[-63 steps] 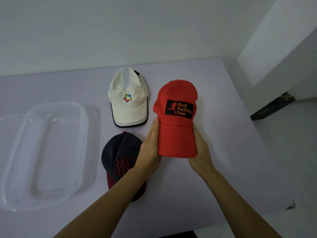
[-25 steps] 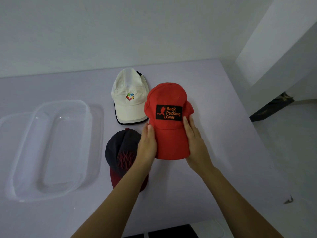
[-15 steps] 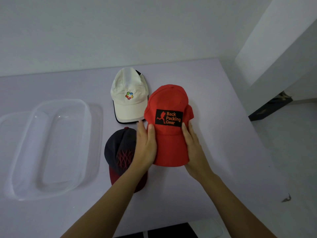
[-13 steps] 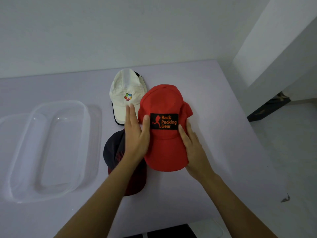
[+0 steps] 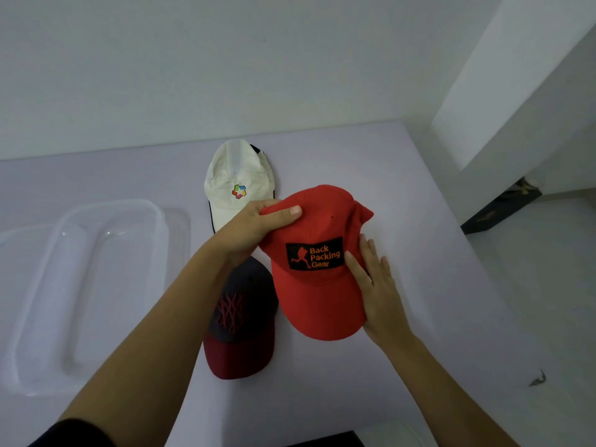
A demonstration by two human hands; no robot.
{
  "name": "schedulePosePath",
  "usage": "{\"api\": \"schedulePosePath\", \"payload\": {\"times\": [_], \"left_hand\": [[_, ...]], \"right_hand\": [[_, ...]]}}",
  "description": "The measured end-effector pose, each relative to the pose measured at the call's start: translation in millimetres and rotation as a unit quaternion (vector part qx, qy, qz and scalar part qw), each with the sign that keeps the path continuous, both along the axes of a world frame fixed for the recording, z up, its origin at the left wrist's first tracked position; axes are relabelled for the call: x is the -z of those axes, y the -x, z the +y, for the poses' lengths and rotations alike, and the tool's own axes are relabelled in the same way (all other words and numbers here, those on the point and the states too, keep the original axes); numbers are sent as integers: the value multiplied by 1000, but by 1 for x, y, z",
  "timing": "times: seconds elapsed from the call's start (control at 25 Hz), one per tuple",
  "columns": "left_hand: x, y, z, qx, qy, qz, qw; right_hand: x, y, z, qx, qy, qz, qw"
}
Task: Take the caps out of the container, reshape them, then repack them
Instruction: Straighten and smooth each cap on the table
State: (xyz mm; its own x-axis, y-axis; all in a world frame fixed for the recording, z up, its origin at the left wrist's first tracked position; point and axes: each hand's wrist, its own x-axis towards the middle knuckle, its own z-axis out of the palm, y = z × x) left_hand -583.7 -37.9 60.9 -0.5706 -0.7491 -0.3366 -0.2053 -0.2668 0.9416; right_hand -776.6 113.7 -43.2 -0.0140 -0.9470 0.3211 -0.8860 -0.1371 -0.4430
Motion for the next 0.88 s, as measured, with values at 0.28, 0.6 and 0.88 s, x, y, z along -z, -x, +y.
{"api": "schedulePosePath", "payload": {"times": [0.28,0.6,0.88], "left_hand": [[-9,19,8,-47,94,3,994],[-1,46,11,-122,74,41,989],[46,49,30,-165,-106,-67,978]], "right_hand": [[-7,9,-6,103,-108,-120,982],[-48,-7,-12,13,-233,-789,569],[-32,6,-14,43,-215,-792,570]]}}
